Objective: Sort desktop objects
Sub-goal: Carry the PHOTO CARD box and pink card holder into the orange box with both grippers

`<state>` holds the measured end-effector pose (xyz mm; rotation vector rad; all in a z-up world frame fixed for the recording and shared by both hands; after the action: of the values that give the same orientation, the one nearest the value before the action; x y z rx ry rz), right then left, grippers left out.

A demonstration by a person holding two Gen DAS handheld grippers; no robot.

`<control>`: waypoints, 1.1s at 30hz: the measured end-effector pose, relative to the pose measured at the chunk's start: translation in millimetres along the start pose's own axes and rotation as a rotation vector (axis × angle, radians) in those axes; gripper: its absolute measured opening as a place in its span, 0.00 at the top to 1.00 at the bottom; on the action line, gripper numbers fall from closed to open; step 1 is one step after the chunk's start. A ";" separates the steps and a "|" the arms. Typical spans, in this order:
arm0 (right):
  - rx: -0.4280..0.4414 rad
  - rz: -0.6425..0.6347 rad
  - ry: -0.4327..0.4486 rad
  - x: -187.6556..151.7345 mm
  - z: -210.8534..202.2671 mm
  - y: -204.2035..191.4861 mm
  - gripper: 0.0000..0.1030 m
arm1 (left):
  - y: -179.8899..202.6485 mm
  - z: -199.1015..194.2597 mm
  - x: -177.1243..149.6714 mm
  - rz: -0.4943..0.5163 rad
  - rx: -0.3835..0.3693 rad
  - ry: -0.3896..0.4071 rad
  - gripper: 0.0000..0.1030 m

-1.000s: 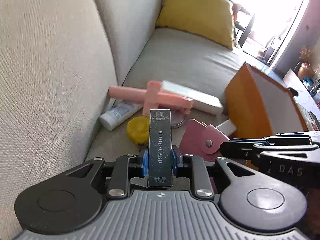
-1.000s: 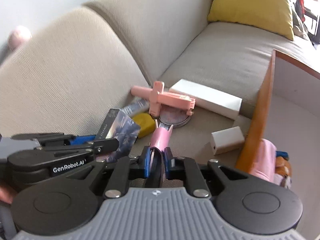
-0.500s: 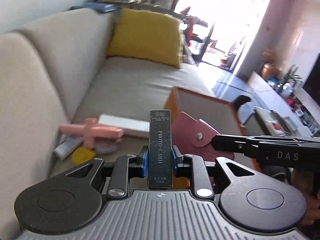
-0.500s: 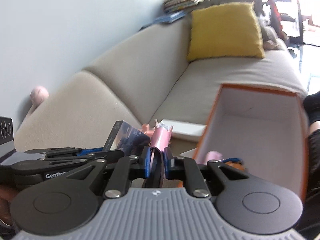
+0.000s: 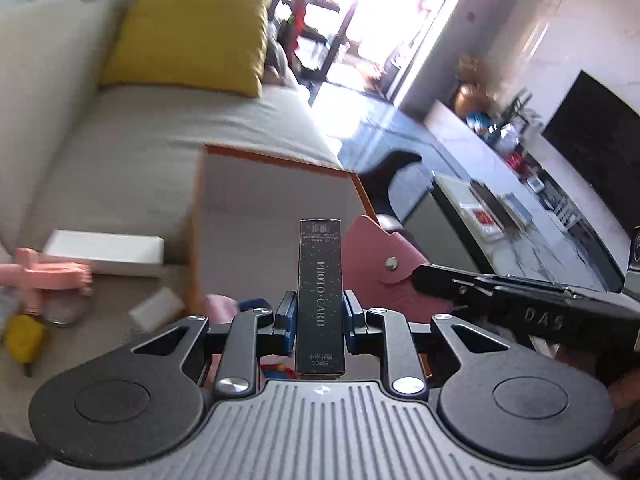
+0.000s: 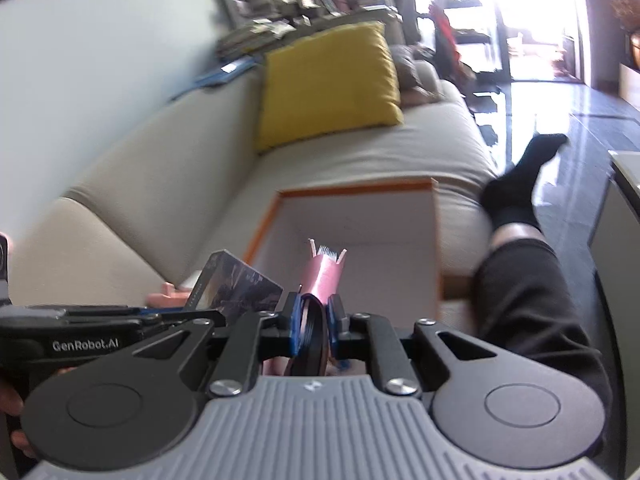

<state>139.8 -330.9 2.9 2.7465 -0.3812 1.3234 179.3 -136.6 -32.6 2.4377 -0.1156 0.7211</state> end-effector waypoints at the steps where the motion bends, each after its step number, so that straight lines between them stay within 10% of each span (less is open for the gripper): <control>1: -0.014 -0.001 -0.012 -3.6 4.6 5.2 0.86 | 0.6 10.2 -1.7 -0.002 0.003 -0.021 0.75; 13: -0.029 0.023 -0.152 -46.4 46.9 32.0 0.86 | -16.1 103.1 -32.9 -0.044 0.096 -0.194 0.75; 33: 0.067 0.044 -0.244 -63.5 67.3 15.1 0.84 | -27.4 100.4 -54.7 -0.012 0.203 -0.217 0.75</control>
<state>149.1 -344.6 -89.4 2.9814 -0.4214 1.0277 186.6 -174.9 -143.6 2.7039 -0.1177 0.4806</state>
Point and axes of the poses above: each gripper's, at about its wrist camera, not at the fingertips, and z roughly the way its jaws point, y to its right, x to its top, the point moved 5 cm from there along z, roughly the way its jaws point, and after that the axes turned 15 degrees about -z, right-handed, at the moved point
